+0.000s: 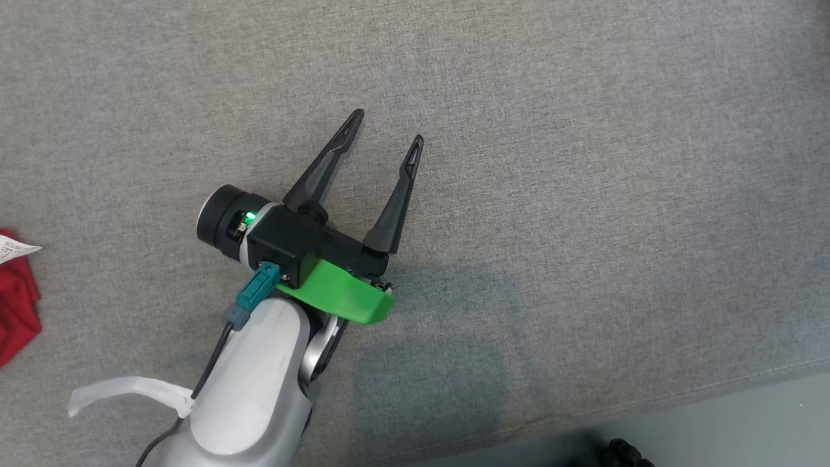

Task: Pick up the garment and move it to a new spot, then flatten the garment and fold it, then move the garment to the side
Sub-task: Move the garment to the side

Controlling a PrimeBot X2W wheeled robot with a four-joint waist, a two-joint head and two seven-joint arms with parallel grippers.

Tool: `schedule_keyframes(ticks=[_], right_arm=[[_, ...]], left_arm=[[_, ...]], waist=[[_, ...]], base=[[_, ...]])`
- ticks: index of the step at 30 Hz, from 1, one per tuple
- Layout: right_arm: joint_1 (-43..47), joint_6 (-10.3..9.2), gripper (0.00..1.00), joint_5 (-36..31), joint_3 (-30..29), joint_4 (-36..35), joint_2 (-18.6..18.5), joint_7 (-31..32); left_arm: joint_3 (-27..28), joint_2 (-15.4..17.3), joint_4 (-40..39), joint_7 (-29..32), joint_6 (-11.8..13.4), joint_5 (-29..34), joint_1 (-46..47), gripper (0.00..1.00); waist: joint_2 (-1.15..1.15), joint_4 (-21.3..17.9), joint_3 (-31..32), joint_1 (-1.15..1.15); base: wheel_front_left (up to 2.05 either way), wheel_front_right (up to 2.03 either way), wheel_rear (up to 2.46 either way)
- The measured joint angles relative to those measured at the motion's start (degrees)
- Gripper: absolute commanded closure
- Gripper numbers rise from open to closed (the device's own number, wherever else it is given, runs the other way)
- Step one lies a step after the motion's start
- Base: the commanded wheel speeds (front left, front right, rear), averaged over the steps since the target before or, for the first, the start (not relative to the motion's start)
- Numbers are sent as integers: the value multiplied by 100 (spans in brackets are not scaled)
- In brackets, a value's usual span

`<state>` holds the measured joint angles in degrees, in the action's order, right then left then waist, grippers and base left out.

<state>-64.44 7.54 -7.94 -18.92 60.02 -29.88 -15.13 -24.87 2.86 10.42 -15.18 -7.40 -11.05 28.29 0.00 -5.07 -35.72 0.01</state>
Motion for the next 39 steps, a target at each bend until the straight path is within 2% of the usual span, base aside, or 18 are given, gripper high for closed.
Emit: schedule_keyframes(ticks=[5, 8, 13, 16, 21, 25, 30, 39], right_arm=[[530, 0, 0, -517, -619, -346, 483, 0], [779, -1, 0, -645, -716, -679, 794, 0], [1405, 0, 0, -495, -63, -1356, 1618, -1], [1875, 0, 0, -118, 467, -1738, 1937, 0], [2686, 0, 0, 580, 1326, -2324, 2205, 0], [3399, 0, 0, 1073, 1763, -2608, 2288, 0], [4013, 0, 0, 1337, 2026, -2900, 2405, 0], [4826, 0, 0, 1374, 1953, -3315, 2568, 0]], left_arm=[[87, 8, 127, 2, 1, -56, -53, 0], [164, 0, 202, 2, 1, -94, -127, 0], [439, 0, 352, 4, 1, -162, -371, 0], [643, -2, 460, 4, 18, -166, -561, 0], [983, 0, 713, 4, 81, -142, -924, 0], [1246, 0, 888, 4, 136, -89, -1222, 0], [1579, 0, 1063, 4, 193, 4, -1508, 0], [1855, 0, 1298, 4, 371, 159, -1885, 0]], waist=[[0, 23, 291, 0], [0, 47, 506, 0], [0, 93, 917, 0], [0, 117, 1194, 0], [0, 172, 1677, -1], [0, 240, 2062, -1], [0, 342, 2485, -1], [0, 511, 3087, -1]], base=[[0, 0, 0], [0, 0, 0], [0, 0, 0], [0, 0, 0], [0, 0, 0], [0, 0, 0], [0, 0, 0], [0, 0, 0]])
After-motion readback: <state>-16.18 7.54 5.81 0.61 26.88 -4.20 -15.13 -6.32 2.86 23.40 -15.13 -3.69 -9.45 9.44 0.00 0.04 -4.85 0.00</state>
